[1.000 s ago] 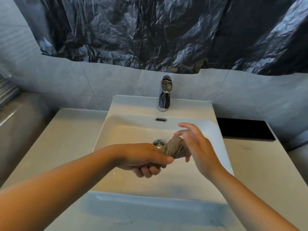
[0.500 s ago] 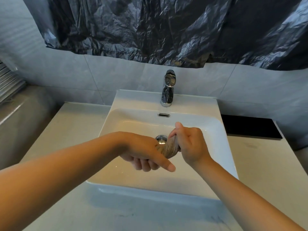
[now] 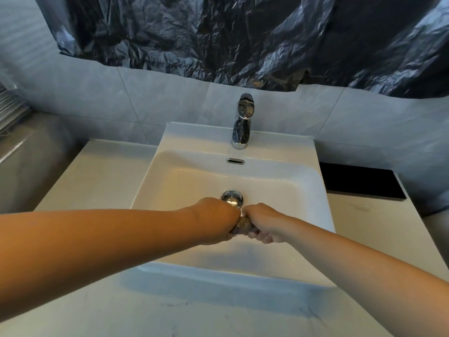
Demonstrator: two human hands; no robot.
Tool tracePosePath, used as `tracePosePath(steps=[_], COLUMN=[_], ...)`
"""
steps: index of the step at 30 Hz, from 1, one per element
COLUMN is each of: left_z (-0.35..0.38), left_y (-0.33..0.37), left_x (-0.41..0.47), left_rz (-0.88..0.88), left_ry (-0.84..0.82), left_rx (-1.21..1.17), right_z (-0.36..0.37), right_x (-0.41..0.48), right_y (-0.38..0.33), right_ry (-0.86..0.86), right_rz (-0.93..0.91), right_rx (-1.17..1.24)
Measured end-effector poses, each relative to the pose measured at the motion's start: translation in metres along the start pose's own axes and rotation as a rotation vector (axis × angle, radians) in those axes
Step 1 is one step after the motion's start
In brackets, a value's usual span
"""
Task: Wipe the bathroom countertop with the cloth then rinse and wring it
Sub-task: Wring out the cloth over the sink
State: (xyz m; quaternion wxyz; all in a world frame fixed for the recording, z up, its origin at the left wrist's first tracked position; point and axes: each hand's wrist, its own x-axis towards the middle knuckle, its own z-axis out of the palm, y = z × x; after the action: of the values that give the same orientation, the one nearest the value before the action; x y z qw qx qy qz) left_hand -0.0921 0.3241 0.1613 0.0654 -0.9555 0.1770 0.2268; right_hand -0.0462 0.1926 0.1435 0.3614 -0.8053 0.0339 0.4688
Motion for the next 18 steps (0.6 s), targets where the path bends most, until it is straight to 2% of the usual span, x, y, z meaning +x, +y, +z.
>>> tracePosePath(steps=[2, 3, 7, 10, 13, 15, 18], left_z=[-0.003, -0.005, -0.015, -0.010, -0.007, -0.011, -0.022], left_y=[0.000, -0.002, -0.017, -0.035, -0.048, -0.048, -0.041], left_x=[0.001, 0.000, -0.003, -0.010, -0.012, -0.013, -0.012], left_rz=[-0.045, -0.076, -0.086, -0.032, 0.094, 0.217, 0.377], left_ry=[-0.005, -0.043, -0.396, -0.662, -0.919, -1.069, -1.210], left_rx=[-0.105, -0.249, -1.108, -1.505, -1.725, -1.753, -1.722], right_z=[-0.006, -0.008, -0.019, -0.024, -0.019, -0.010, 0.001], right_x=[0.001, 0.000, -0.021, -0.036, -0.034, -0.030, -0.026], right_y=[-0.001, -0.002, 0.008, 0.033, 0.054, 0.055, 0.040], right_ry=[0.053, 0.117, 0.324, 0.520, 0.705, 0.693, 0.686], right_rz=[-0.073, -0.151, -0.552, -0.879, -1.132, -1.188, -1.255], right_rx=[0.018, 0.011, -0.045, 0.002, -0.112, -0.082, 0.018])
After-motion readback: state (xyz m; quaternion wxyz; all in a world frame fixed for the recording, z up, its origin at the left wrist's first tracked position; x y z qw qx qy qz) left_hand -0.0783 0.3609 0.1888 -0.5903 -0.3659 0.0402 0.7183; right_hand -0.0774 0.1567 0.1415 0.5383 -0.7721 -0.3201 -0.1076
